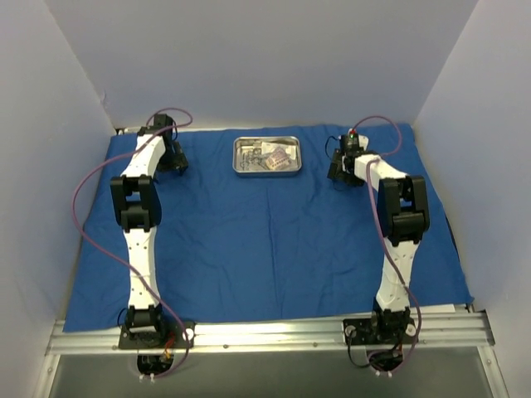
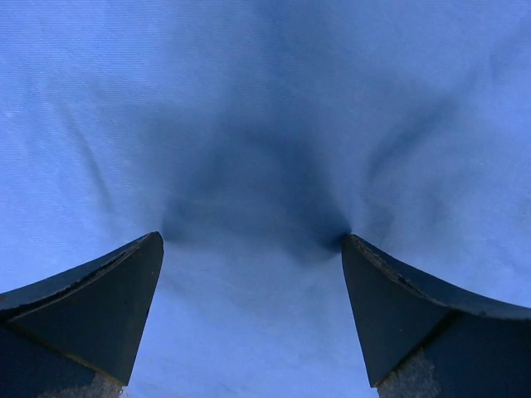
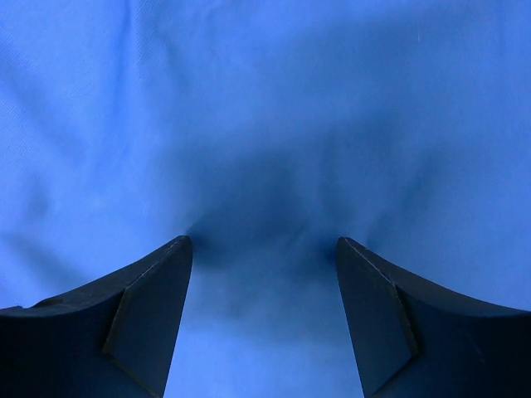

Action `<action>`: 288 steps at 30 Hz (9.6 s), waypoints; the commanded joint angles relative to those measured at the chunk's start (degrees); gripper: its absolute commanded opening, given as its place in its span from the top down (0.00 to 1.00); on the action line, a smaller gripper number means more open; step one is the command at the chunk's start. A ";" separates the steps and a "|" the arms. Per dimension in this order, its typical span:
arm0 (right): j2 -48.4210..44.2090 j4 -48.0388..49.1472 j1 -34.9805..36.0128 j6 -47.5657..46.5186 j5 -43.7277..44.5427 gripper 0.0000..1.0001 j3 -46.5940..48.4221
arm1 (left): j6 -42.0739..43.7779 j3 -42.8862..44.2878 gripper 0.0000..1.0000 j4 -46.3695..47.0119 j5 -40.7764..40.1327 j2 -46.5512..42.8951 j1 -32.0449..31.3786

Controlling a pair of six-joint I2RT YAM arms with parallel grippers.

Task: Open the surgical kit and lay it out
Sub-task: Smooth out the surgical kit at the center of the board.

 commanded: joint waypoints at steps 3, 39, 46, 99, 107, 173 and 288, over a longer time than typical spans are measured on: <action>3.39 0.51 -1.88 -0.41 2.23 0.35 2.12 | 2.18 8.26 0.02 -6.32 -2.77 7.55 2.58; -4.86 -7.83 -2.94 3.10 -2.96 0.35 4.76 | -1.68 -7.17 0.03 -1.15 2.85 -15.46 7.77; -7.94 -8.98 -1.19 2.14 -1.90 0.35 -2.36 | -2.03 -22.30 0.03 3.24 5.75 -19.16 7.41; -8.37 -6.60 -4.26 9.16 -1.38 0.35 -20.19 | -0.54 9.51 0.19 -12.05 0.65 9.32 11.02; -18.65 -7.66 -10.23 9.61 -1.55 0.35 -25.93 | -0.54 10.99 0.17 -12.22 2.05 8.44 11.98; -33.34 -15.30 24.91 6.97 -6.82 0.35 -40.95 | -2.74 -48.14 0.05 4.30 0.04 -27.34 14.18; -31.67 5.96 -17.26 15.49 -9.12 0.37 -36.37 | -6.51 -55.69 0.05 12.47 11.73 -37.97 11.28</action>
